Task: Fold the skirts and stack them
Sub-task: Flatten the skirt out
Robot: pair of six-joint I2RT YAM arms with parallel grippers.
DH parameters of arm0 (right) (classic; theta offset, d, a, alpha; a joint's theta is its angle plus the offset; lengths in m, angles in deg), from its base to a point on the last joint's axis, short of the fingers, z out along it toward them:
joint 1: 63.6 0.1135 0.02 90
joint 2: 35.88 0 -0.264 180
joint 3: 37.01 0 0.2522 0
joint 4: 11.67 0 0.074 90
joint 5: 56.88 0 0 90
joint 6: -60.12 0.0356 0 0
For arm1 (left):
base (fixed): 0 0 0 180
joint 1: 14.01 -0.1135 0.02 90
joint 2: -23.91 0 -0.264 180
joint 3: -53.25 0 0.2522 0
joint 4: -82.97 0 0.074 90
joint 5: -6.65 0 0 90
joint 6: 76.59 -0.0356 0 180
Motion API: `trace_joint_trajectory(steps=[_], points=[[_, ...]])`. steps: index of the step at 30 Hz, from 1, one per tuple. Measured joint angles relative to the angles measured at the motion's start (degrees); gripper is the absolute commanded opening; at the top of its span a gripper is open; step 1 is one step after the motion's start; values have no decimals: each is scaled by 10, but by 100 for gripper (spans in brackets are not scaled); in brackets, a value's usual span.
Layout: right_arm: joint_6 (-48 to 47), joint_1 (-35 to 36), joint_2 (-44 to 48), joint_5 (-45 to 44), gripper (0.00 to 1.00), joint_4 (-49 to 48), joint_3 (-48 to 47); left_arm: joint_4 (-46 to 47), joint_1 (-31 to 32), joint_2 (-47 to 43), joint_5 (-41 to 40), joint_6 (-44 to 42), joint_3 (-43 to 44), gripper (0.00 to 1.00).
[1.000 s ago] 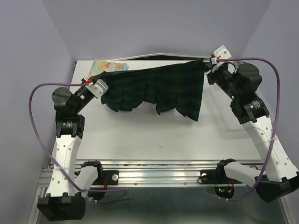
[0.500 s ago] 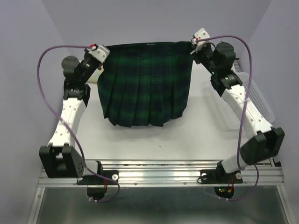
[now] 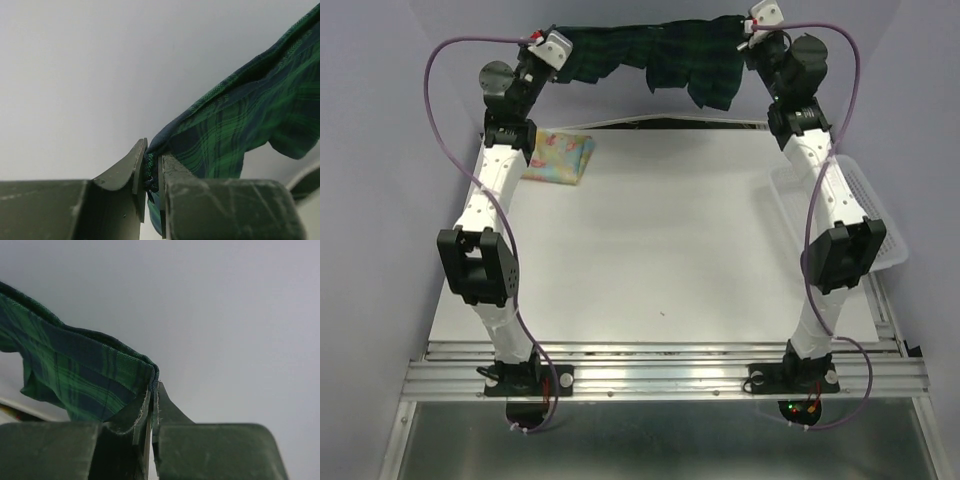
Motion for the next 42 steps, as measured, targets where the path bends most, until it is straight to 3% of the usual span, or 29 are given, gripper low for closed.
trace_joint_trajectory(steps=[2, 4, 10, 15, 18, 25, 26, 27, 28, 29, 30, 33, 36, 39, 42], points=[[-9, -2, 28, 15, 1, -35, 44, 25, -2, -13, 13, -8, -15, 0], [-24, -6, 88, 41, 1, -54, 149, 45, -3, -45, 34, -26, -75, 0], [-134, -12, 221, 144, 1, -97, 489, 40, -3, -184, 91, -171, -426, 0], [-278, -9, 262, 208, 1, -7, 725, -150, 0, -233, 134, -359, -629, 0], [-361, -6, 314, 239, 1, 79, 836, -261, 4, -280, 147, -455, -689, 0], [-528, -4, 495, 286, 1, 203, 928, -386, 4, -416, 157, -615, -770, 0], [-560, -4, 518, 290, 14, 226, 937, -397, 4, -422, 157, -629, -772, 2], [-580, -4, 534, 292, 31, 240, 945, -419, 4, -428, 158, -651, -773, 15], [-608, -4, 547, 294, 72, 257, 955, -442, 4, -435, 158, -677, -773, 45], [-628, -3, 557, 294, 85, 273, 962, -462, 4, -440, 157, -694, -773, 53], [-640, -3, 564, 285, 100, 294, 966, -487, 3, -450, 151, -720, -774, 68], [-668, -6, 580, 273, 100, 338, 972, -529, -1, -493, 141, -742, -780, 70], [-642, -5, 598, 254, 100, 340, 963, -539, -4, -541, 140, -709, -778, 70], [-577, -5, 568, 226, 100, 342, 898, -539, -21, -553, 148, -608, -735, 72], [-454, -5, 464, 205, 95, 344, 746, -500, -55, -504, 150, -433, -654, 70]])
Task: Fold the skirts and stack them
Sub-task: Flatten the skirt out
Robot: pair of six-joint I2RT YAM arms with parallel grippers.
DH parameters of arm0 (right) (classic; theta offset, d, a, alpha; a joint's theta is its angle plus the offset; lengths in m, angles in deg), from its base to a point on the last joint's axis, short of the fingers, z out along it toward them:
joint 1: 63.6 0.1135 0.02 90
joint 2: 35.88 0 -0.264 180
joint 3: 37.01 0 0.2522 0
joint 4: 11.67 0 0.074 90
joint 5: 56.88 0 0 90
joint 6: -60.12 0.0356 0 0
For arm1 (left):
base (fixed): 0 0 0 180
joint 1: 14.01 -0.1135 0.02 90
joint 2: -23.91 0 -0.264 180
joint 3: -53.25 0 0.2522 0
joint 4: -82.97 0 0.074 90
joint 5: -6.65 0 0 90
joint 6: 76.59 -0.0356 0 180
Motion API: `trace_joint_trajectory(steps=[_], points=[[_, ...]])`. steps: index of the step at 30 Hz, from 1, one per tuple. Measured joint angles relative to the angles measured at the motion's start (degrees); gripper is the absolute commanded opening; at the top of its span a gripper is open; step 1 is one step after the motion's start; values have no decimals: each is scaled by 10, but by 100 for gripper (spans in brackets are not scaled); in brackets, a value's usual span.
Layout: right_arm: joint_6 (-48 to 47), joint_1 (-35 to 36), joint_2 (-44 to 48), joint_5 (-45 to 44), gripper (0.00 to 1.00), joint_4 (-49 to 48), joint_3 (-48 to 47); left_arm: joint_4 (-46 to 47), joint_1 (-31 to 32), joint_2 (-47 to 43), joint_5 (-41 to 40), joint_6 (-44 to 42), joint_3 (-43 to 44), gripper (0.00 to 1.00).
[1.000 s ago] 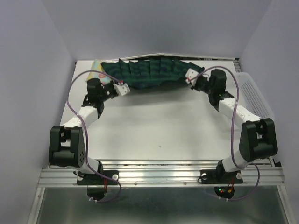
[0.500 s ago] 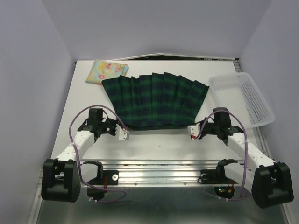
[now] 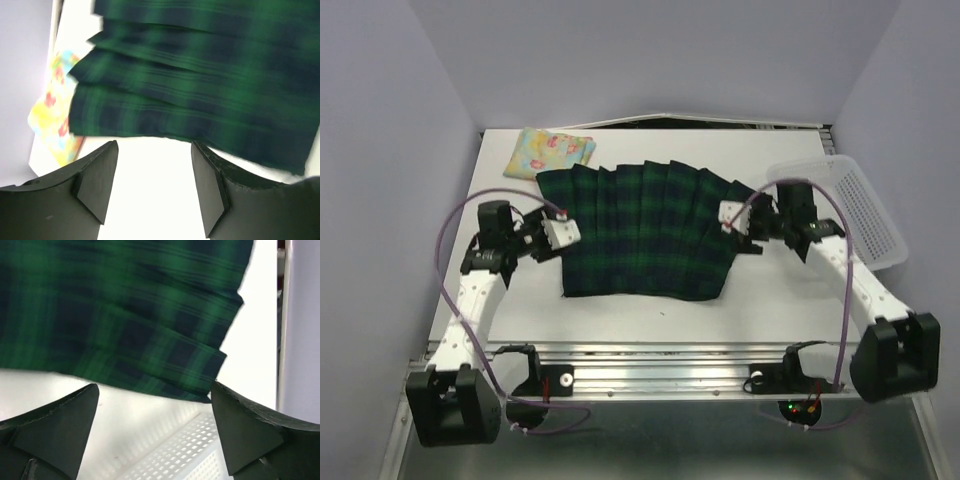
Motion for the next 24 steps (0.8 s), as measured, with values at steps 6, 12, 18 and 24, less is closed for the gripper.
trace_joint_trajectory(steps=[6, 12, 18, 24], points=[[187, 0, -266, -28, 74, 6, -293, 48, -24, 183, -12, 261, 164, 70], [277, 4, -430, -68, 61, 28, -387, 54, -23, 296, -57, 420, 203, 58], [278, 34, -468, -117, 59, 54, -332, 41, 6, 380, -116, 473, 219, 47], [258, 67, -420, -141, 58, 39, -234, 19, 71, 484, -164, 482, 258, 37]])
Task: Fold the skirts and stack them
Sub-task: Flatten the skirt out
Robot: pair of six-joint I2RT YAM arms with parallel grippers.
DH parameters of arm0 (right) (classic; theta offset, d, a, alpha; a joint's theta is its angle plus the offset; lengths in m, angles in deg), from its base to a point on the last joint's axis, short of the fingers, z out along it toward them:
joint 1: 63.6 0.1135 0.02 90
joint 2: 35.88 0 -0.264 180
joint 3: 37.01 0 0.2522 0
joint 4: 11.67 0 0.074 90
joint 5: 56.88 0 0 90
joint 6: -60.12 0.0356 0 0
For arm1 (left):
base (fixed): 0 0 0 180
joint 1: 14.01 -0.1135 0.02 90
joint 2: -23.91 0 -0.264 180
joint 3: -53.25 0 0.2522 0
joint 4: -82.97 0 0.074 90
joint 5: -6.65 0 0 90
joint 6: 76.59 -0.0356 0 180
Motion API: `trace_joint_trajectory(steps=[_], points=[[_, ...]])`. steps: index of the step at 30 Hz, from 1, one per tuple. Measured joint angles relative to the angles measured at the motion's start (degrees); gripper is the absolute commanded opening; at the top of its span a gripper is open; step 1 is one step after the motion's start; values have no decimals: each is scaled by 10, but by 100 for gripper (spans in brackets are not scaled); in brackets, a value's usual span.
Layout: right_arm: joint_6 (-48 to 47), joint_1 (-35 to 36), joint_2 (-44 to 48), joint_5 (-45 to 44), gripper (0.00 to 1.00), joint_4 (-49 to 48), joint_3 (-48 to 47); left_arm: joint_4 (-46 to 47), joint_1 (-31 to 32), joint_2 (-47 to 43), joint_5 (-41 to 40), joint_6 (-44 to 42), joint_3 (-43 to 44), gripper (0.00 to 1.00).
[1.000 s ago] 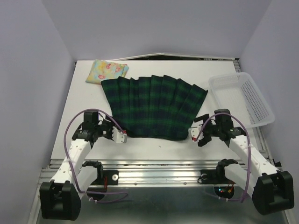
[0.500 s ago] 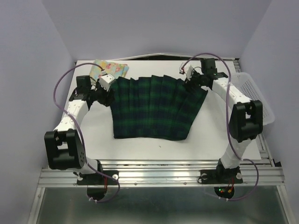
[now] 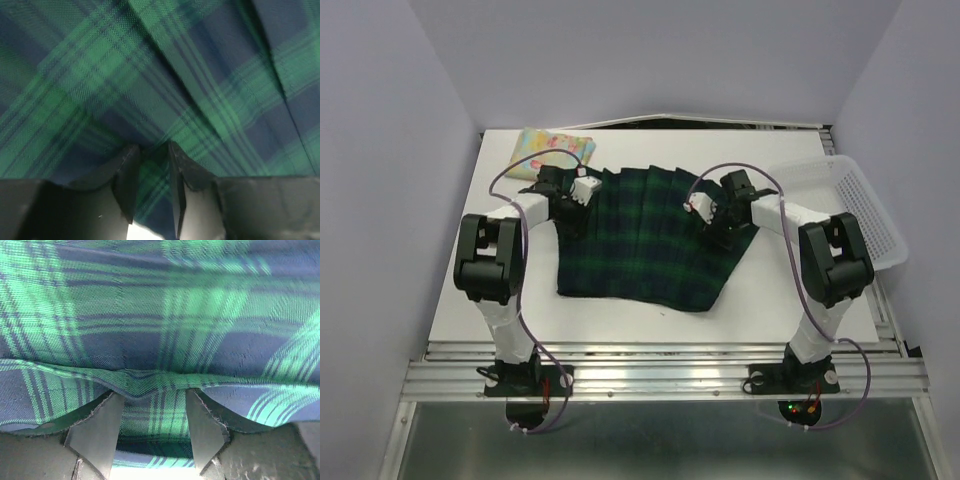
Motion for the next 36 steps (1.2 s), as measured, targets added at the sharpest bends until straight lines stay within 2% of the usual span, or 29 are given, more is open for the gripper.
trace_joint_trajectory(steps=[3, 6, 12, 16, 19, 21, 22, 27, 29, 30, 32, 34, 36], points=[[-4, 26, 41, -11, 58, -3, 52, -14, 16, 62, -17, 7, 75, 35], [-3, 83, 83, -18, 59, 3, 105, -32, 24, 141, -29, 13, 183, 35], [48, 275, 123, 4, 64, 22, 151, -101, 67, 268, -57, -10, 398, 36], [106, 375, 85, 31, 70, 26, 108, -130, 122, 341, -61, -24, 518, 44], [145, 390, 27, 48, 75, 42, 30, -142, 151, 387, -61, -10, 602, 54], [162, 390, -1, 49, 82, 39, -10, -142, 155, 400, -52, 9, 632, 57], [169, 390, -4, 48, 83, 39, -17, -140, 151, 400, -45, 19, 634, 63], [193, 390, 41, 15, 93, 40, 6, -87, 76, 344, 15, 82, 600, 75], [198, 386, 114, -3, 100, 56, 36, -74, 24, 294, 30, 84, 579, 78], [198, 383, 142, -5, 100, 65, 40, -70, -2, 260, 34, 80, 569, 78], [198, 372, 200, -6, 100, 85, 40, -64, -40, 191, 38, 46, 540, 78], [197, 362, 243, 1, 100, 100, 40, -81, -70, 86, 51, -23, 489, 78], [204, 357, 264, 17, 100, 106, 52, -79, -77, -31, 69, -99, 393, 77]])
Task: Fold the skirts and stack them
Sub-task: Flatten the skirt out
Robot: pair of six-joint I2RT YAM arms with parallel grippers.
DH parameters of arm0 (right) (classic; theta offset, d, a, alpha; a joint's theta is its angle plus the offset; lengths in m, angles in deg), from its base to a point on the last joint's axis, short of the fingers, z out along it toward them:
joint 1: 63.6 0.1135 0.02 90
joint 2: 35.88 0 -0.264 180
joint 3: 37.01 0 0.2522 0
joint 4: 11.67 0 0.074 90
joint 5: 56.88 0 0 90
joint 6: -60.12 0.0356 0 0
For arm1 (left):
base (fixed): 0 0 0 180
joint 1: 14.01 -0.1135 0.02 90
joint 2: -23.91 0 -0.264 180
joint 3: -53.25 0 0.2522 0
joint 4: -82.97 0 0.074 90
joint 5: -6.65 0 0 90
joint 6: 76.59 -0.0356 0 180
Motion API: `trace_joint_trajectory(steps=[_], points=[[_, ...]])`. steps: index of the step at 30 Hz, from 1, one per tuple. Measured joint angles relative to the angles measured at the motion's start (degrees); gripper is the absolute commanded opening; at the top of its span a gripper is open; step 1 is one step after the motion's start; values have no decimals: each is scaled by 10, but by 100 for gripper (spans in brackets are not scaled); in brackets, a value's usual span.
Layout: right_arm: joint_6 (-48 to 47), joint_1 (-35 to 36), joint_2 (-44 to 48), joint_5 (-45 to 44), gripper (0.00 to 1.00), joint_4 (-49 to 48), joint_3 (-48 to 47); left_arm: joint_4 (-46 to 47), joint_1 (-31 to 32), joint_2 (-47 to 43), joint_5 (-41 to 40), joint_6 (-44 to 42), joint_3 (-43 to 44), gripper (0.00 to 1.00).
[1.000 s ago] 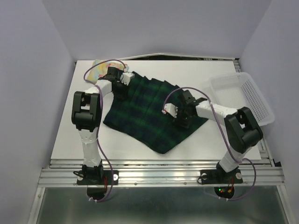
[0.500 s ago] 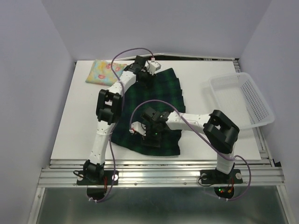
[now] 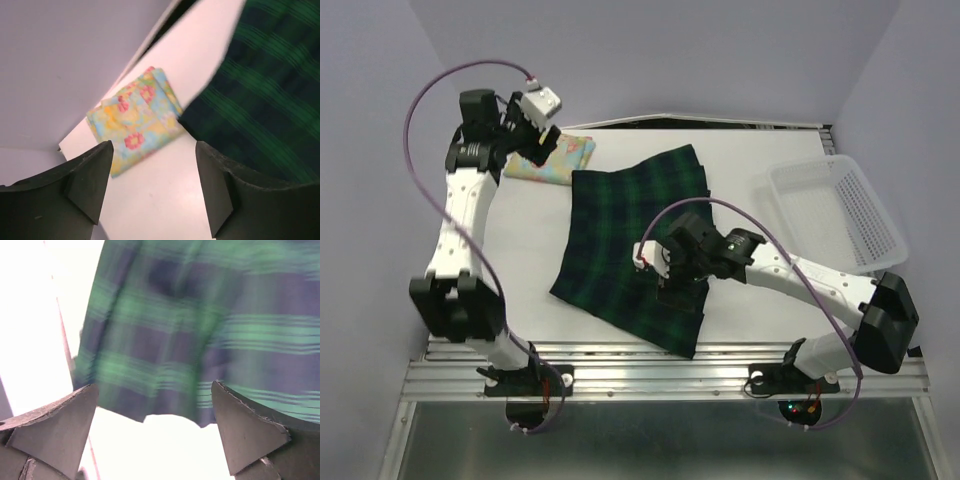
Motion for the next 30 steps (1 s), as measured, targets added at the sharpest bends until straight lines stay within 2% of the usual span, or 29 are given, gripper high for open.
trace_joint_trajectory(steps=[3, 5, 7, 9, 13, 18, 22, 24, 25, 30], points=[[22, 14, 6, 21, 100, 2, 41, -16, 7, -231, 41, -128, -226, 73], [44, 31, 4, 25, 100, 1, 70, -47, 5, -344, 61, -208, -364, 70], [82, 62, -2, 26, 100, -2, 94, -64, -10, -412, 70, -268, -459, 68], [101, 90, -4, 22, 100, -14, 103, -85, -24, -443, 75, -306, -540, 68], [134, 136, -4, -1, 100, -57, 130, -109, -37, -449, 82, -343, -631, 68], [161, 192, -36, -65, 100, -82, 156, -122, -37, -493, 85, -415, -669, 70], [181, 200, -70, -108, 98, -97, 156, -130, -37, -495, 83, -481, -685, 73], [186, 200, -80, -130, 82, -103, 156, -135, -37, -488, 81, -510, -689, 73], [190, 200, -85, -150, 61, -106, 156, -138, -37, -485, 80, -531, -692, 74], [197, 199, -93, -213, 1, -127, 158, -155, -40, -483, 65, -637, -713, 75]])
